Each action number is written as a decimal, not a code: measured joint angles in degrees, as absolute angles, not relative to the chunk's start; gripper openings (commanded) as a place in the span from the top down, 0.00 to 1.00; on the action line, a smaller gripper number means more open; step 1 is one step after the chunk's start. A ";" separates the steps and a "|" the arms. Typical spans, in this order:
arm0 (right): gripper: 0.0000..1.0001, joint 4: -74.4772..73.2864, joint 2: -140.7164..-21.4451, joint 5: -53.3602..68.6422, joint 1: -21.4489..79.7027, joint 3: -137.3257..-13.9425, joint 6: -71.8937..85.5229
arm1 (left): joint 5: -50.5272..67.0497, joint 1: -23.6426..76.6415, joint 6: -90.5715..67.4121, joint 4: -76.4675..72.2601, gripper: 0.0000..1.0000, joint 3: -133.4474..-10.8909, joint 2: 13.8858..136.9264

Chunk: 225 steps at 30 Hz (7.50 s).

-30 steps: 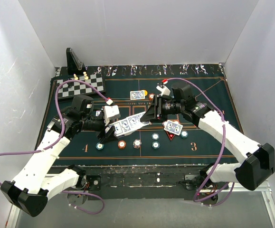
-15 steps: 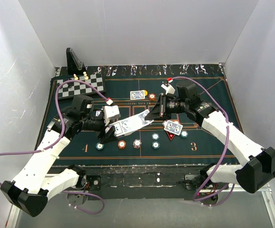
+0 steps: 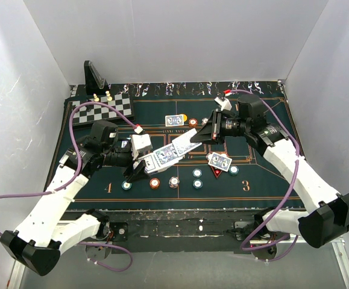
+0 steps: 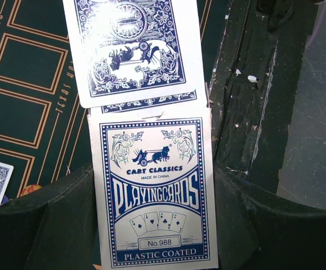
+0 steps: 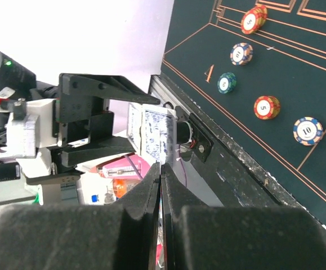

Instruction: Distribute texas hold em gaming equipment

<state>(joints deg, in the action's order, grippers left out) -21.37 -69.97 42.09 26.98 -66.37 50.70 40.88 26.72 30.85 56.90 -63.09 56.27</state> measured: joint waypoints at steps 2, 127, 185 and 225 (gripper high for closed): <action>0.93 -20.84 -69.97 43.05 26.92 -66.96 51.29 | 40.88 26.72 30.85 56.88 0.95 -62.96 56.16; 0.49 -18.04 -80.09 41.34 37.95 -68.71 44.93 | 41.12 26.72 29.36 58.19 0.95 -62.28 53.17; 0.86 -27.49 -75.79 39.16 32.67 -73.71 41.23 | 40.75 26.72 29.08 57.80 0.96 -62.28 53.15; 0.99 -9.82 -112.60 43.70 20.25 -94.21 51.16 | 40.77 26.72 28.93 57.78 0.97 -62.28 52.71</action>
